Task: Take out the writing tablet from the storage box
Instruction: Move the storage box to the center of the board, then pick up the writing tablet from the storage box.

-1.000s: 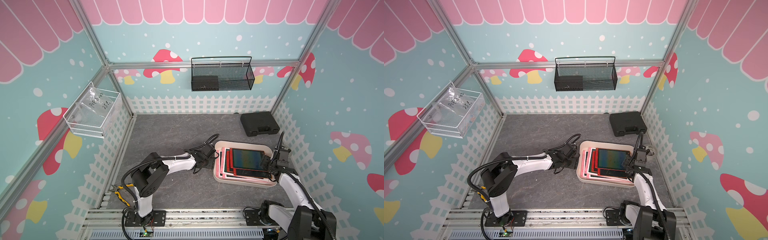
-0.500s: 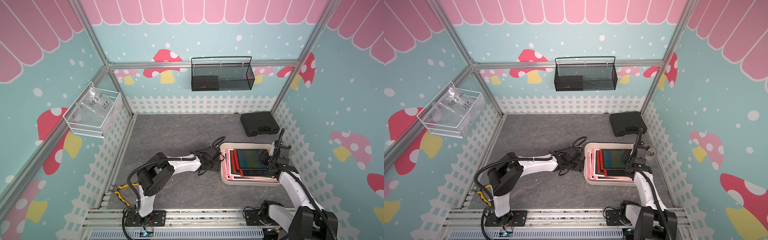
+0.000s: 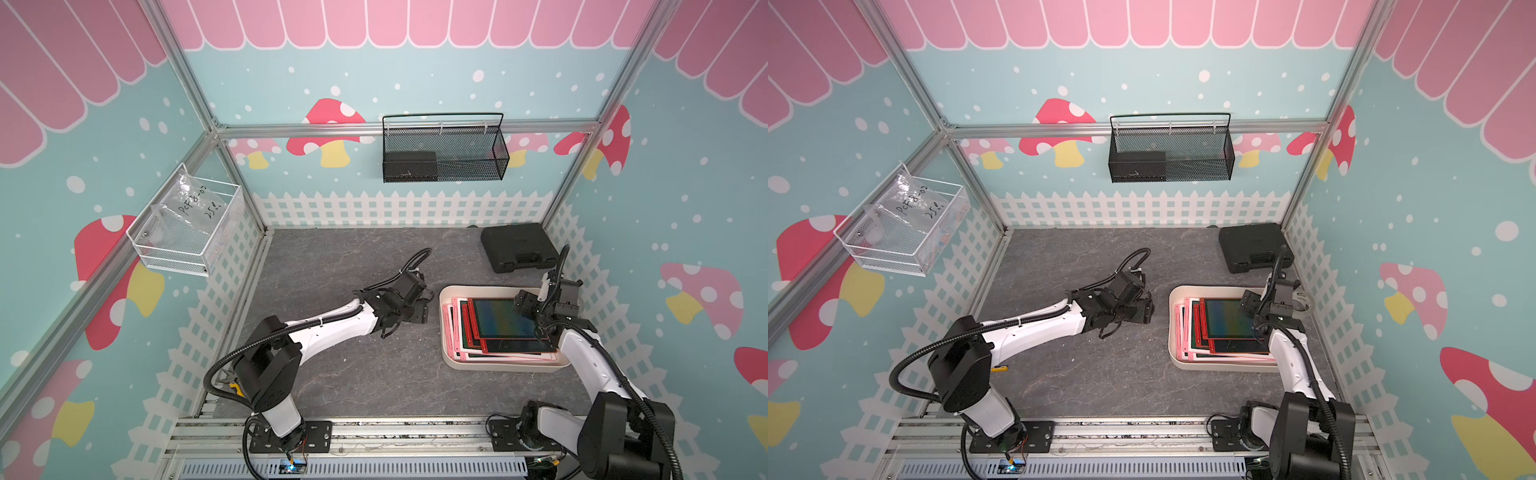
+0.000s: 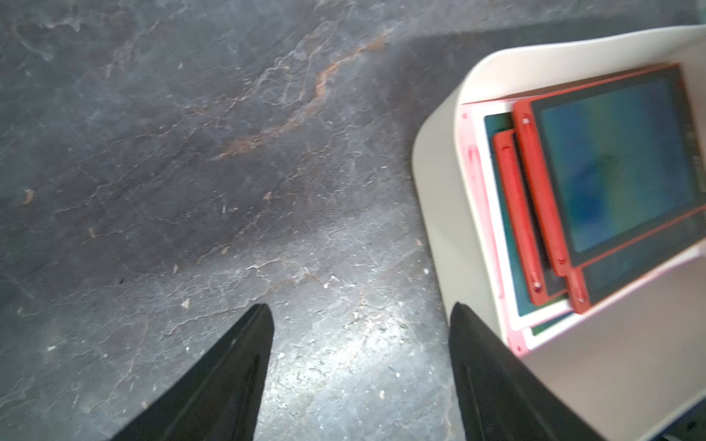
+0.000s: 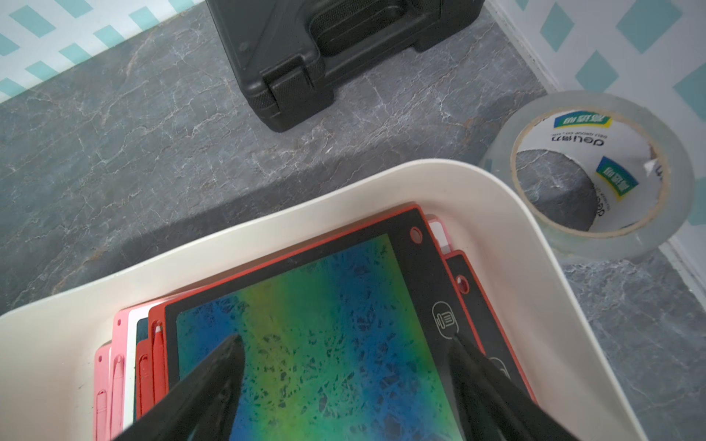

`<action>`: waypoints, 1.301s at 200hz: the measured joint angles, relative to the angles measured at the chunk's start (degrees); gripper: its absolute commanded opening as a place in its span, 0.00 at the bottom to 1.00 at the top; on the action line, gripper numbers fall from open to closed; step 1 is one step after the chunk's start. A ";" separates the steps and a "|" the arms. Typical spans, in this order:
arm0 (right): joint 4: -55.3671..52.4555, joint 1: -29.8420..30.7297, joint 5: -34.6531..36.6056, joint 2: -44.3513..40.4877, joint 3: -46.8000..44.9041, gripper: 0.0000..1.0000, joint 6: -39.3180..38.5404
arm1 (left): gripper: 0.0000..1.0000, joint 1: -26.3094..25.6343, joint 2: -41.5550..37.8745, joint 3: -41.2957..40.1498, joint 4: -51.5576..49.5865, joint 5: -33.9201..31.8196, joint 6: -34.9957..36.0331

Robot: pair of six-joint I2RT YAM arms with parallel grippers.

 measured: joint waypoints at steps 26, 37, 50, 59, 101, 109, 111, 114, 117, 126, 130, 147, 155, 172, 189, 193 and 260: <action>0.42 -1.97 -0.20 1.90 2.36 0.84 -0.20 | 0.74 -2.71 2.25 6.27 0.48 6.82 0.66; 0.90 -3.06 -0.76 2.91 2.97 0.84 -0.20 | 0.74 -3.80 4.35 9.29 1.46 10.10 0.61; 1.29 -4.24 -1.46 3.98 3.28 0.83 -0.20 | 0.74 -4.83 7.80 13.00 2.25 13.22 0.63; 1.29 -4.92 -1.79 4.39 3.30 0.83 -0.22 | 0.74 -5.29 10.67 15.65 2.43 14.71 0.63; 1.05 -6.82 -0.94 4.04 3.61 0.84 -0.59 | 0.74 -5.46 22.84 24.50 1.05 17.90 0.35; 0.87 -7.21 -0.66 4.00 3.78 0.84 -0.68 | 0.74 -5.49 24.59 25.70 0.24 18.01 0.20; 0.85 -7.32 -0.57 4.00 3.80 0.84 -0.76 | 0.74 -5.49 25.00 26.01 0.07 18.05 0.17; 0.83 -7.52 -0.44 4.00 3.85 0.84 -0.76 | 0.74 -5.51 25.66 26.47 -0.24 18.10 0.17; 0.85 -7.65 -0.44 4.00 3.87 0.84 -0.81 | 0.74 -5.55 26.32 27.02 -0.59 18.10 0.17; 0.81 -8.22 -0.35 4.00 3.87 0.84 -0.83 | 0.74 -5.64 28.13 28.44 -1.38 18.12 0.17; 0.76 -8.41 -0.33 4.02 3.87 0.84 -0.85 | 0.74 -5.70 28.83 29.16 -1.62 18.16 0.13; 0.83 -9.09 -0.46 4.17 3.87 0.84 -0.83 | 0.73 -6.12 30.82 31.80 -2.32 18.47 -0.02; 0.85 -9.35 -0.52 4.35 3.87 0.84 -0.81 | 0.73 -6.29 31.47 32.89 -3.06 18.51 0.00; 1.01 -9.44 -0.68 4.46 3.67 0.84 -0.83 | 0.73 -6.84 32.94 35.30 -4.44 18.40 0.04; 1.05 -9.57 -0.72 4.52 3.56 0.85 -0.83 | 0.73 -7.34 33.77 36.63 -5.57 17.92 0.02; 1.05 -9.68 -0.74 4.57 3.56 0.85 -0.83 | 0.73 -7.39 33.94 36.96 -5.97 17.86 0.02; 1.16 -12.31 0.35 7.15 3.32 0.86 -0.83 | 0.71 -8.72 41.27 48.06 -13.42 14.58 -0.07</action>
